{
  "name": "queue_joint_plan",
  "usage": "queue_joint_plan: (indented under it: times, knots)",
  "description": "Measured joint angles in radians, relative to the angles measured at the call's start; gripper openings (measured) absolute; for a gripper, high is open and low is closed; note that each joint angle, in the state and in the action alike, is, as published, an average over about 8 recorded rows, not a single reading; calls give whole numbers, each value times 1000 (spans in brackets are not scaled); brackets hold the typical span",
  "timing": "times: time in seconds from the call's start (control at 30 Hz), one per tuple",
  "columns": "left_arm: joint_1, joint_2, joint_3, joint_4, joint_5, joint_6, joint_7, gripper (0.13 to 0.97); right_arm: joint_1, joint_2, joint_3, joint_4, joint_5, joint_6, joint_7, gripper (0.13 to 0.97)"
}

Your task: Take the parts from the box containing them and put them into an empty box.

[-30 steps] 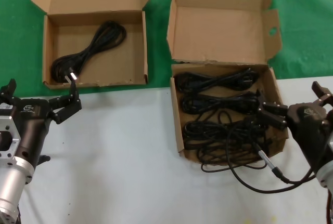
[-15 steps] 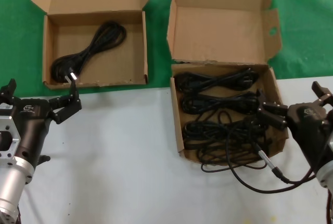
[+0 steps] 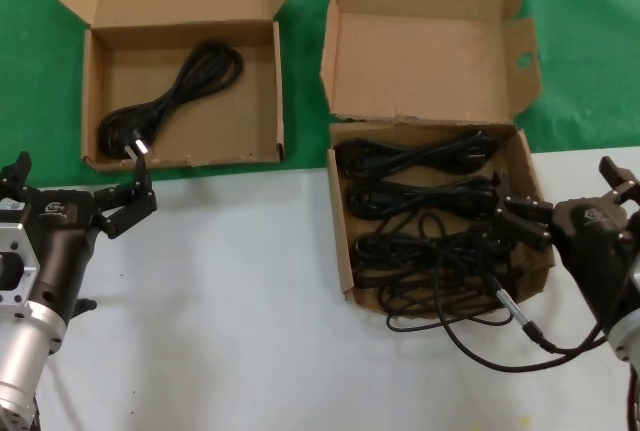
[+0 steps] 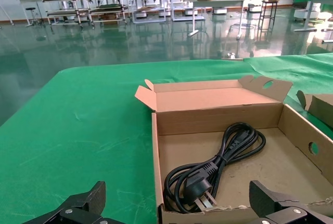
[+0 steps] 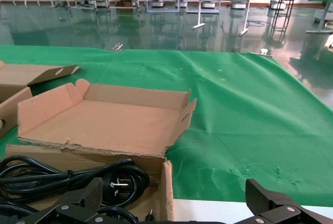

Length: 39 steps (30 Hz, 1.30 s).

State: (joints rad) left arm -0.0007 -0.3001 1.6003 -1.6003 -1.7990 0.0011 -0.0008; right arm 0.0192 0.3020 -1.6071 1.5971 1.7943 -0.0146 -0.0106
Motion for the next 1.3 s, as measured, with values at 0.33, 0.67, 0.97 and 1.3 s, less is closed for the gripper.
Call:
queue_joint_plan:
  times: [0.33, 0.67, 0.97, 1.3]
  knots:
    - [0, 0, 0, 0, 0, 0, 0, 966, 0, 0, 0, 0, 0, 0, 0, 966]
    - [0, 0, 0, 0, 0, 0, 0, 966, 0, 0, 0, 0, 0, 0, 0, 966]
    - [0, 0, 0, 0, 0, 0, 0, 966, 0, 0, 0, 0, 0, 0, 0, 966]
    - [0, 0, 0, 0, 0, 0, 0, 966, 0, 0, 0, 0, 0, 0, 0, 966]
